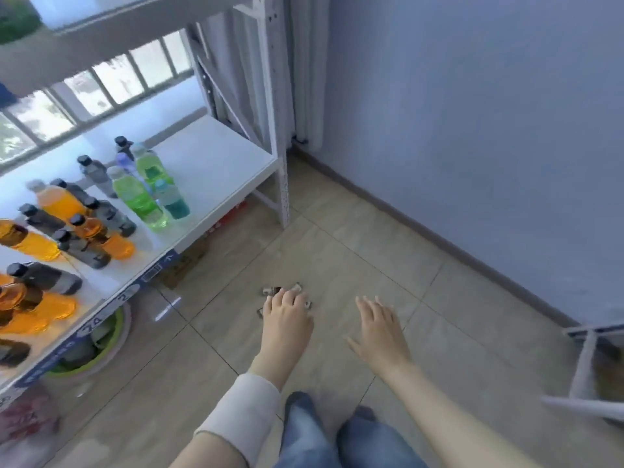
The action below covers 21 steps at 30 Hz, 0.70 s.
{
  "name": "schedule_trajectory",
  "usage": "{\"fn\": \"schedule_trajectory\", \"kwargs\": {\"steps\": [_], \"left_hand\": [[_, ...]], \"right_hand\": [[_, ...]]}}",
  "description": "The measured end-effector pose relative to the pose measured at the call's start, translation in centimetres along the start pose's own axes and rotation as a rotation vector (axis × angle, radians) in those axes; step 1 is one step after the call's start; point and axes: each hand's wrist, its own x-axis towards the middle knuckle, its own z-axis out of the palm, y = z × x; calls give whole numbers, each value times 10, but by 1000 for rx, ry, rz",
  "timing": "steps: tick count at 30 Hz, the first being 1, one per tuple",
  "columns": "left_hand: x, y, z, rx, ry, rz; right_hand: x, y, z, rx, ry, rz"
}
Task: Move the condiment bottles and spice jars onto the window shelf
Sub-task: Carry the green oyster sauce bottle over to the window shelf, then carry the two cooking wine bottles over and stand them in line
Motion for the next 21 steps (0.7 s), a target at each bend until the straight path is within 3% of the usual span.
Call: {"fn": "schedule_trajectory", "kwargs": {"steps": [6, 11, 21], "left_hand": [[-44, 105, 91, 294, -318, 306], [-104, 226, 166, 368, -470, 532], [-213, 473, 249, 380, -560, 949]], "right_hand": [[-113, 115, 32, 129, 9, 345], [-216, 222, 54, 237, 62, 599], [-394, 394, 76, 371, 181, 1042]]}}
